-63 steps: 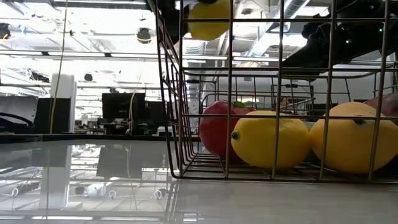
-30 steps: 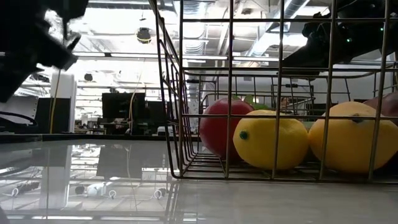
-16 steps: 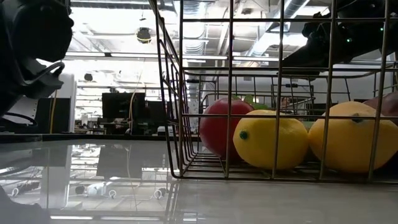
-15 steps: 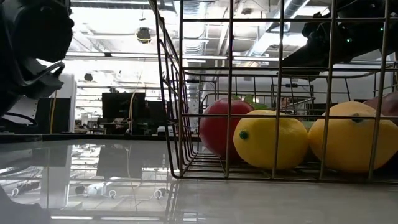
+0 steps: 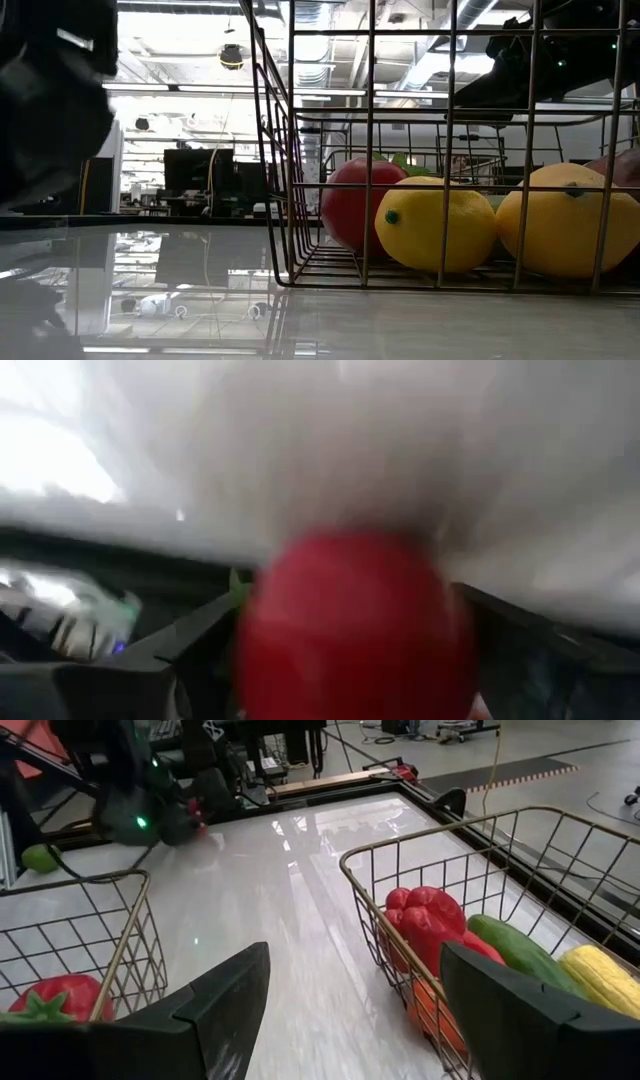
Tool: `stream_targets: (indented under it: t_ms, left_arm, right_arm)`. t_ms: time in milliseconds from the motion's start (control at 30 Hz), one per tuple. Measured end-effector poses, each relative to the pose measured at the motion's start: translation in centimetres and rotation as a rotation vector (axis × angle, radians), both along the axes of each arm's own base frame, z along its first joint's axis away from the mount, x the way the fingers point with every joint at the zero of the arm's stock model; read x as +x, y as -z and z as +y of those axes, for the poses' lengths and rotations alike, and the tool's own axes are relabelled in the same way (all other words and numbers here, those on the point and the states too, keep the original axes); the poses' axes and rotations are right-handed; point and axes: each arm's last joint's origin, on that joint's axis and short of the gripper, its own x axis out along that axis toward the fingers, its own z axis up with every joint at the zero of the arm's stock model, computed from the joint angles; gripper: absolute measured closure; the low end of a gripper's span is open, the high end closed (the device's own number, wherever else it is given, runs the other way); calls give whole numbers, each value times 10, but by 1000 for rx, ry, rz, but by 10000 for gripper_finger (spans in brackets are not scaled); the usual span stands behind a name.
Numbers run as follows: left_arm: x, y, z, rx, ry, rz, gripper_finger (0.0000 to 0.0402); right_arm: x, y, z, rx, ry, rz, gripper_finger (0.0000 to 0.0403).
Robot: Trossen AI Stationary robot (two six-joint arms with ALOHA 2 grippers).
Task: Sort produce into baskets
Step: Put the red tomato into the bottom wire basket
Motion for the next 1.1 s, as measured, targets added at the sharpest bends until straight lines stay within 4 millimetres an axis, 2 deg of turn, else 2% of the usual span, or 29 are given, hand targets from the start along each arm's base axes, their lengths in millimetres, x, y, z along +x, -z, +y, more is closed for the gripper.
stream_targets:
  t_ms: [133,233,333,433,600,767,867,967,1100]
  left_arm:
    - [-1,11,-2,-67,7,121,102]
    - [0,14,-2,-65,21,156,123]
    - [7,10,-4,-66,20,127,145]
    - [21,-1,-5,-51,6,64,147]
    - [57,-44,-5,31,-16,-200,136]
    - [89,-108,-2,156,-74,-518,134]
    - [107,-137,-5,159,-96,-707,136]
    - [130,-156,-12,84,-66,-943,136]
    - [161,-167,-21,-27,-9,-1220,136]
  right_arm:
    - [0,-1,0,-3,-1,-5,88]
    - [0,-1,0,-4,-1,-7,88]
    - [0,-1,0,-4,-1,-7,88]
    - [0,-1,0,-4,-1,-9,88]
    - [0,-1,0,-5,-1,-14,88]
    - [0,-1,0,4,-4,-15,88]
    - [0,-1,0,4,-6,-15,88]
    - [0,-1,0,4,-6,-15,88]
    - [0,-1,0,4,-6,-14,88]
